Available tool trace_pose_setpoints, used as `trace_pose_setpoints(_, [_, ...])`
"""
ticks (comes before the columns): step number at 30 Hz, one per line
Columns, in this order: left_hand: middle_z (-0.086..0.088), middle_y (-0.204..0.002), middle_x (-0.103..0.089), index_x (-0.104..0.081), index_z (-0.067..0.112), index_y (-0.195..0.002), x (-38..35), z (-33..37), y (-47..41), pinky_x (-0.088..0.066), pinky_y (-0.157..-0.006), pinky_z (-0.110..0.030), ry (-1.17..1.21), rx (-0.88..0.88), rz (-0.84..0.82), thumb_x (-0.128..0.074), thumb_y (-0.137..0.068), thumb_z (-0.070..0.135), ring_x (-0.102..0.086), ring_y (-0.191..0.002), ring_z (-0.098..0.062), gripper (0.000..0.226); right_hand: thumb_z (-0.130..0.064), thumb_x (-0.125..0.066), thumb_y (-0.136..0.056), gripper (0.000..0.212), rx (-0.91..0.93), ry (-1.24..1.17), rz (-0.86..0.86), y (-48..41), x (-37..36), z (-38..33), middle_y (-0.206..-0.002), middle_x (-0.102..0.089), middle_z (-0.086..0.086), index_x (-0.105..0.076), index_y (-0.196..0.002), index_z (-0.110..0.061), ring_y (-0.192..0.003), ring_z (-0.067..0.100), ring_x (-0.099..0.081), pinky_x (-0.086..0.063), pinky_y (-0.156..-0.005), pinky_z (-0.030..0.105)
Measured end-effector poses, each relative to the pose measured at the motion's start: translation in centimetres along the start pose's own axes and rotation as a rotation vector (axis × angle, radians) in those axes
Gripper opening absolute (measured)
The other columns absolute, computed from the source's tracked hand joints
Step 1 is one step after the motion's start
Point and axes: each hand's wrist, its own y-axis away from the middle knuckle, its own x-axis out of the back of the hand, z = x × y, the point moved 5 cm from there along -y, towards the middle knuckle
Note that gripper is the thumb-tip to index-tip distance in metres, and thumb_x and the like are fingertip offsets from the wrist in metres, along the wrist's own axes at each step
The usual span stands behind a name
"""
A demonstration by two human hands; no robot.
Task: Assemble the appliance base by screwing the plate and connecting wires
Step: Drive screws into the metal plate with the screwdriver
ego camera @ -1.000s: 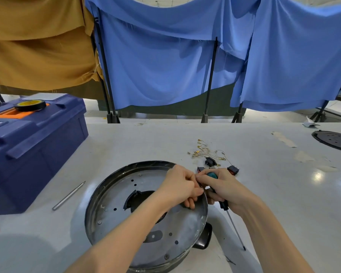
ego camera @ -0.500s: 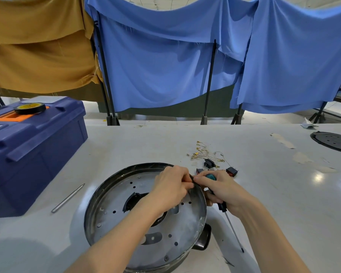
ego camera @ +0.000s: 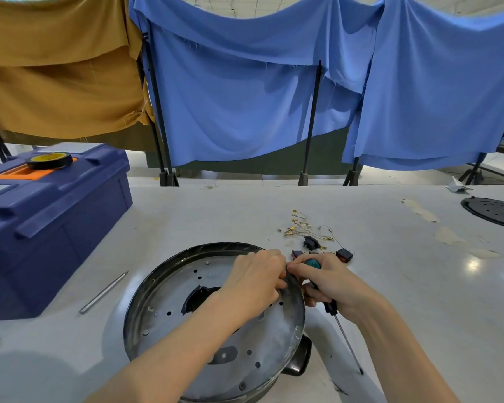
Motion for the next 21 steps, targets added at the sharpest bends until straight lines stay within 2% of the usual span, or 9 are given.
trace_pose_setpoints(4, [0.000, -0.104, -0.061, -0.055, 0.018, -0.093, 0.07, -0.10, 0.23, -0.038, -0.070, -0.033, 0.030, -0.030, -0.008, -0.059, -0.093, 0.018, -0.057, -0.096, -0.025, 0.004, -0.010, -0.062, -0.093, 0.018, -0.004, 0.012, -0.020, 0.02, 0.07, 0.03, -0.055, -0.051, 0.013, -0.066, -0.083, 0.004, -0.031, 0.014, -0.028, -0.038, -0.042, 0.025])
trace_pose_setpoints(6, [0.001, -0.102, -0.061, -0.048, 0.023, -0.088, -0.05, -0.17, 0.32, -0.036, -0.070, -0.032, 0.030, -0.038, -0.023, -0.060, -0.092, 0.018, -0.057, -0.095, -0.024, 0.014, -0.009, -0.061, -0.093, 0.017, -0.006, 0.027, -0.023, 0.01, 0.05, 0.00, -0.048, -0.050, 0.009, -0.065, -0.086, 0.006, -0.031, 0.014, -0.028, -0.039, -0.042, 0.026])
trace_pose_setpoints(10, [0.000, -0.102, -0.060, -0.044, 0.023, -0.087, -0.06, 0.17, 0.28, -0.032, -0.068, -0.032, 0.014, -0.041, -0.004, -0.057, -0.090, 0.015, -0.057, -0.093, -0.026, 0.015, -0.008, -0.060, -0.093, 0.015, -0.003, 0.048, -0.025, 0.11, -0.12, -0.18, -0.045, -0.049, 0.006, -0.066, -0.084, 0.002, -0.031, 0.014, -0.028, -0.039, -0.042, 0.026])
trace_pose_setpoints(14, [0.002, -0.095, -0.060, -0.048, 0.023, -0.082, -0.08, -0.10, 0.43, -0.032, -0.066, -0.030, 0.074, -0.027, -0.016, -0.061, -0.089, 0.016, -0.057, -0.093, -0.025, 0.016, -0.008, -0.060, -0.093, 0.019, -0.007, 0.046, -0.027, 0.17, -0.08, -0.18, -0.047, -0.049, 0.007, -0.062, -0.089, 0.010, -0.031, 0.014, -0.028, -0.039, -0.042, 0.026])
trace_pose_setpoints(19, [-0.001, -0.104, -0.060, -0.054, 0.021, -0.088, -0.26, 0.24, 0.48, -0.032, -0.069, -0.032, -0.001, -0.028, -0.016, -0.058, -0.090, 0.015, -0.057, -0.099, -0.027, 0.008, -0.011, -0.062, -0.093, 0.019, -0.005, 0.038, -0.030, 0.21, -0.15, -0.19, -0.050, -0.049, 0.010, -0.063, -0.087, 0.007, -0.032, 0.014, -0.027, -0.039, -0.042, 0.026])
trace_pose_setpoints(21, [0.000, -0.106, -0.061, -0.061, 0.021, -0.093, -0.41, 0.19, 0.38, -0.031, -0.069, -0.031, 0.006, -0.049, -0.043, -0.060, -0.091, 0.018, -0.057, -0.101, -0.026, 0.004, -0.012, -0.063, -0.093, 0.022, -0.006, 0.052, -0.036, 0.23, -0.06, -0.15, -0.052, -0.050, 0.011, -0.062, -0.089, 0.010, -0.032, 0.014, -0.028, -0.039, -0.041, 0.026])
